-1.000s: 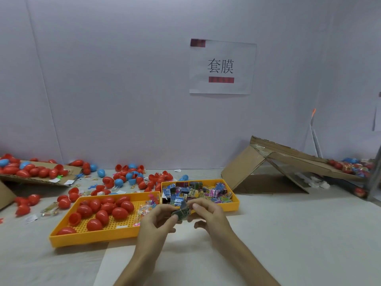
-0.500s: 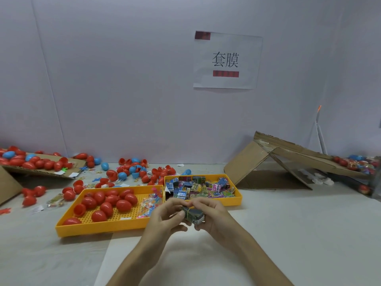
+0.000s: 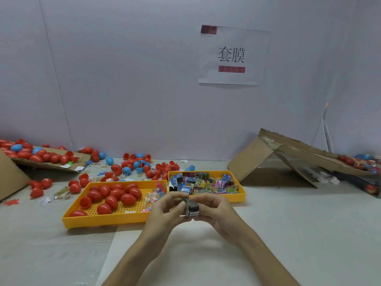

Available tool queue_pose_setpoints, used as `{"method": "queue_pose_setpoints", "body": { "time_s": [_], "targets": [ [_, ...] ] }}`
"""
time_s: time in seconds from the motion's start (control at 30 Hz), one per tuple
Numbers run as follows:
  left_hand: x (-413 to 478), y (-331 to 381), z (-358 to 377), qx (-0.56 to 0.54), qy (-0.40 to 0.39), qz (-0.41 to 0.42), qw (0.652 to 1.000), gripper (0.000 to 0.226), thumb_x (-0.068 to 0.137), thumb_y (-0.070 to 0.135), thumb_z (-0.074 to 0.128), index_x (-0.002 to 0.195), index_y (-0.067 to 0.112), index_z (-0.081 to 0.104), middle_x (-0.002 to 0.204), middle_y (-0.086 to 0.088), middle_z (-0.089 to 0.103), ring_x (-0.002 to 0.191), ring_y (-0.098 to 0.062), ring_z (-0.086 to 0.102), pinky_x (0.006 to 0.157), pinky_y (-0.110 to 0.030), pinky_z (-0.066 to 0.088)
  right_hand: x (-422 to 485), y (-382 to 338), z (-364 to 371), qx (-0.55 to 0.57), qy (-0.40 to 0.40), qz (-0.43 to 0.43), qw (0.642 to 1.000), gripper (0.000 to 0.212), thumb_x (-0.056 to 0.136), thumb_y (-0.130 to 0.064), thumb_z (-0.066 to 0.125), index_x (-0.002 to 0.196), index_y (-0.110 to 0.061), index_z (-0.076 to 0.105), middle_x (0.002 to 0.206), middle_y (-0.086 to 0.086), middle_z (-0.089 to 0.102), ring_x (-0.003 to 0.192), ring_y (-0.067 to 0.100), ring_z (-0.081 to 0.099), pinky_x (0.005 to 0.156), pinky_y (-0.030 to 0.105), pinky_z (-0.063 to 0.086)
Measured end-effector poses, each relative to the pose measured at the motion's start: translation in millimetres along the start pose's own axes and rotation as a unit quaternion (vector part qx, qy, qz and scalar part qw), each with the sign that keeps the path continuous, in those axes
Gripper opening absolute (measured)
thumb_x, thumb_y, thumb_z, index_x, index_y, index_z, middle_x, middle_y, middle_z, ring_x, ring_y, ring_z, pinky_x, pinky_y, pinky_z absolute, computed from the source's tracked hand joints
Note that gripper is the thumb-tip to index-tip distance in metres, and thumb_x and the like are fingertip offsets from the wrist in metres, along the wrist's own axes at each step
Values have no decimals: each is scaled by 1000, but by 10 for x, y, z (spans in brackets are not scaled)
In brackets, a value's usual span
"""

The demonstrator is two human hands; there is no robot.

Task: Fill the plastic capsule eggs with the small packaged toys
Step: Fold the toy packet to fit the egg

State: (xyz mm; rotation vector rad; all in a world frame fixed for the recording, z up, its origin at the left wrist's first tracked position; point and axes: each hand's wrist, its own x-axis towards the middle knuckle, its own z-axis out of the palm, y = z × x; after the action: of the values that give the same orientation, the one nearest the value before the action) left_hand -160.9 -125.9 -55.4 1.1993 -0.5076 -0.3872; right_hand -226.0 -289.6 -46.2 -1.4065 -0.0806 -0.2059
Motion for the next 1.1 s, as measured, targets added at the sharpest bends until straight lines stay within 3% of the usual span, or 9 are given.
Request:
{"method": "queue_pose_setpoints", "body": {
  "time_s": [0.2,0.33,0.57,0.77,0.93,1.1],
  "targets": [
    [-3,7,-8,-46,-40,-37,997,29,85,13,68,112,4,69,105,-20,73,95,-32,72,78,-36,60,10,15,-5,6,2,2,1000,24,75,-29,82,92,-13,80,96,15,74,87,25,71,70,32,58],
    [-2,-8,-11,-20,-23,-34,999,16,93,4,64,106,8,73,103,-20,73,94,-32,73,76,-35,60,2,20,-14,-24,-6,-7,1000,18,80,-25,81,92,-12,80,92,15,74,85,27,70,71,32,58],
    [-17,16,-37,14,-36,-42,998,18,96,3,62,112,3,70,103,-18,75,95,-32,73,75,-35,60,10,64,-20,-93,-28,-17,995,7,94,-23,68,89,-20,71,86,9,67,74,28,55,63,27,52],
    [-4,-15,-31,1,4,-68,998,16,98,-3,58,106,0,71,100,-19,74,92,-28,75,72,-28,59,34,139,19,-119,-43,-7,992,8,96,-23,57,89,-21,59,77,0,55,57,13,45,56,24,43],
    [17,-10,-31,-53,14,-93,994,16,97,-5,57,107,-4,69,99,-21,73,92,-31,75,72,-30,60,37,121,-26,-77,-63,-8,995,5,97,-22,59,91,-21,61,86,11,51,65,15,45,59,24,44],
    [8,13,-22,-79,6,-95,992,16,96,-4,59,109,-4,69,96,-17,75,93,-30,75,73,-29,60,15,54,-46,-22,-97,12,995,3,95,-23,61,93,-21,62,90,4,57,71,15,48,64,25,45]
  ]
}}
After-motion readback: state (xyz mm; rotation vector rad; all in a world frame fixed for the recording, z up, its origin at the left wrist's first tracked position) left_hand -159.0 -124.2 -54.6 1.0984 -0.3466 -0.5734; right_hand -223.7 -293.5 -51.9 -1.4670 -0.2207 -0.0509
